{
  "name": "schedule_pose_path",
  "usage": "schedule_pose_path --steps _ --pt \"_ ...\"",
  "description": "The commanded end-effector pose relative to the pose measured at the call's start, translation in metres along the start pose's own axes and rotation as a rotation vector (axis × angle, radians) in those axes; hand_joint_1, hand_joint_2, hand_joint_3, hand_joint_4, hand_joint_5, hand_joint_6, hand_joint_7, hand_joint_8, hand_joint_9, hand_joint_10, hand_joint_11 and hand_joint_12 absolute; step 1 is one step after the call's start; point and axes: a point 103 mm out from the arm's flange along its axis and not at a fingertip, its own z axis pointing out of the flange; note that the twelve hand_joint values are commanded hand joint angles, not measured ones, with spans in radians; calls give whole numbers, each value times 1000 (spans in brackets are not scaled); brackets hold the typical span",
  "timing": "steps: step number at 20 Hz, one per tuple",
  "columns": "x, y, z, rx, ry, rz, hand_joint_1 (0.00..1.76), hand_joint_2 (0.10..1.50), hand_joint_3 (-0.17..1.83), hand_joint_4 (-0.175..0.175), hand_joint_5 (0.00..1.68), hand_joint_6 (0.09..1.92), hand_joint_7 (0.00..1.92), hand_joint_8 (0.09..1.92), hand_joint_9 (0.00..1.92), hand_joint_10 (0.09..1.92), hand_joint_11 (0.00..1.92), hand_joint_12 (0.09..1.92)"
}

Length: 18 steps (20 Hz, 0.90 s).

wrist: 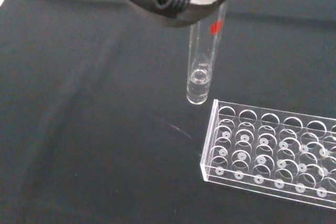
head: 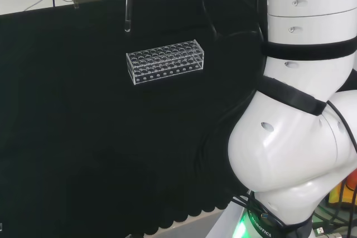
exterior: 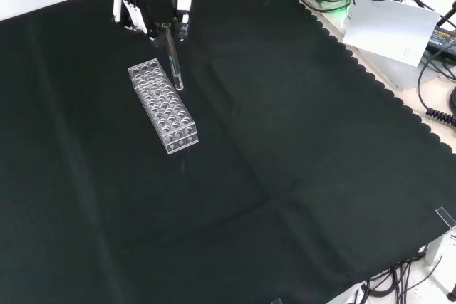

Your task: Shake the test tube.

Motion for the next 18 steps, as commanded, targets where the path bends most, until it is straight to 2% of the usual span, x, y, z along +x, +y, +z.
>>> schedule_pose_path --steps 1,8,16,18 --pt "-30 -9 2 13 -20 74 1421 967 -1 -175 1276 319 1360 727 1364 159 682 1233" --pt "-95 -34 10 45 -51 225 1421 967 -1 -175 1277 317 1360 726 1365 154 682 1233" --pt "-165 -66 1 45 -76 405 1421 967 -1 -175 1278 314 1360 726 1368 150 684 1232" --pt "-178 -72 -3 38 -71 435 1421 967 -1 -175 1278 313 1360 726 1368 149 684 1232"
